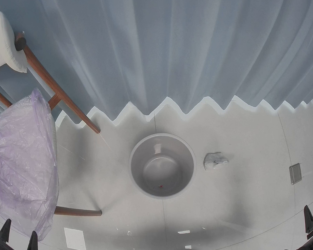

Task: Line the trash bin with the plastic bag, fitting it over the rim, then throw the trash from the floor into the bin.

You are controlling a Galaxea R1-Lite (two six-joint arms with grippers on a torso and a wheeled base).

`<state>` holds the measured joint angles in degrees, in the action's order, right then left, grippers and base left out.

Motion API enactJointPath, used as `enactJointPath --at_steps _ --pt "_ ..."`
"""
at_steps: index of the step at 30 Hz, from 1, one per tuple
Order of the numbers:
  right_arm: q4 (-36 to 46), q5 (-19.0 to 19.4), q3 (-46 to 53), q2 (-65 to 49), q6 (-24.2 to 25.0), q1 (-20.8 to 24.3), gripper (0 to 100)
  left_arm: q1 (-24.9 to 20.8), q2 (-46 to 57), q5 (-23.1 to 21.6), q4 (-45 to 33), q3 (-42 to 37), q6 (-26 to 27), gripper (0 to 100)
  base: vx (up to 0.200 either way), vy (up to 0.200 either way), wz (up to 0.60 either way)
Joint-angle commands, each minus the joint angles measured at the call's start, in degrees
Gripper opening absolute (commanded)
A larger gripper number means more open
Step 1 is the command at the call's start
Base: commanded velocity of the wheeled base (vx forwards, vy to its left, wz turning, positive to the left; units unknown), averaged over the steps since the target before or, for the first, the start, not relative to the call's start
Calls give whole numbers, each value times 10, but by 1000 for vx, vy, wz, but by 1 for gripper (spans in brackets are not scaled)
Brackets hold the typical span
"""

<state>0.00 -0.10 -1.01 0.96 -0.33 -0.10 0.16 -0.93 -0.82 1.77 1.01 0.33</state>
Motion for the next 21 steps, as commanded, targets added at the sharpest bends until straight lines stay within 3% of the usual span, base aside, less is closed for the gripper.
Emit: enactJointPath --at_steps 1,4,9,15,21 --pt "0 0 10 -10 0 0 100 0 8 -6 68 -10 10 100 0 0 0" --pt "0 0 10 -10 0 0 100 0 8 -38 114 -10 33 100 0 0 0" --pt "0 0 10 -10 0 0 100 -1 -1 -41 114 25 37 100 0 0 0" --pt "0 0 10 -10 0 0 100 -24 -165 -47 112 148 28 100 0 0 0" --pt "0 0 10 -10 1 0 100 -51 -310 -67 119 216 16 100 0 0 0"
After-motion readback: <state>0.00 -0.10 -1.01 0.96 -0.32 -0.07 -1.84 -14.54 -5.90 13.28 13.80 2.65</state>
